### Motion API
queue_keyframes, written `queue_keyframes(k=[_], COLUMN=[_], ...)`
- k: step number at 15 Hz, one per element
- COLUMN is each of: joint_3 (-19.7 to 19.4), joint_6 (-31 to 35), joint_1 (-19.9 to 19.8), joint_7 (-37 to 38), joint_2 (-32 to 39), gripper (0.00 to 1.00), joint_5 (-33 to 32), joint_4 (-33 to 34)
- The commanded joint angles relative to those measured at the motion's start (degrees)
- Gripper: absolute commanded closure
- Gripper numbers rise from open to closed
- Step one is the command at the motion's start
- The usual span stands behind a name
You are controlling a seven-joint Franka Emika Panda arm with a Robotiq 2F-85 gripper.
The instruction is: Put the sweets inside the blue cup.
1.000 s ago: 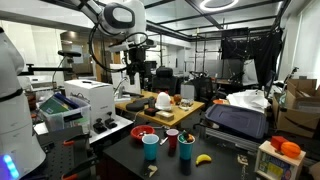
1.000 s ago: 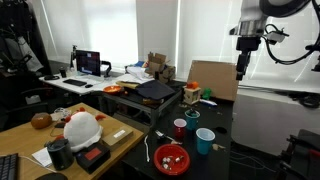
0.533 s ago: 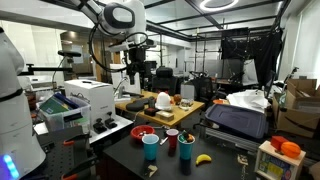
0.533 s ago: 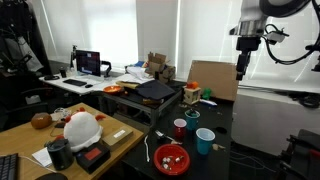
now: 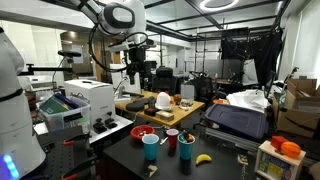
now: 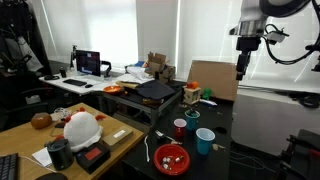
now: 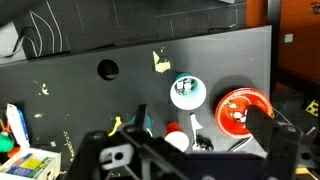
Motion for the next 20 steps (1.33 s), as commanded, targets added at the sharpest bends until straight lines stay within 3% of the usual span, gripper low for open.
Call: queue_keyframes(k=[1,15,20], joint_3=[0.5,4.8,6.1], joint_6=[-0.3,2.2,6.3], joint_1=[0.0,2.4,2.8], joint_7=[0.3,5.6,10.9], joint_2=[0.6,13.4,19.6], gripper=[0.0,0.0,0.0], joint_5=[0.2,3.3,3.2], joint_4=[0.7,11.1,14.6])
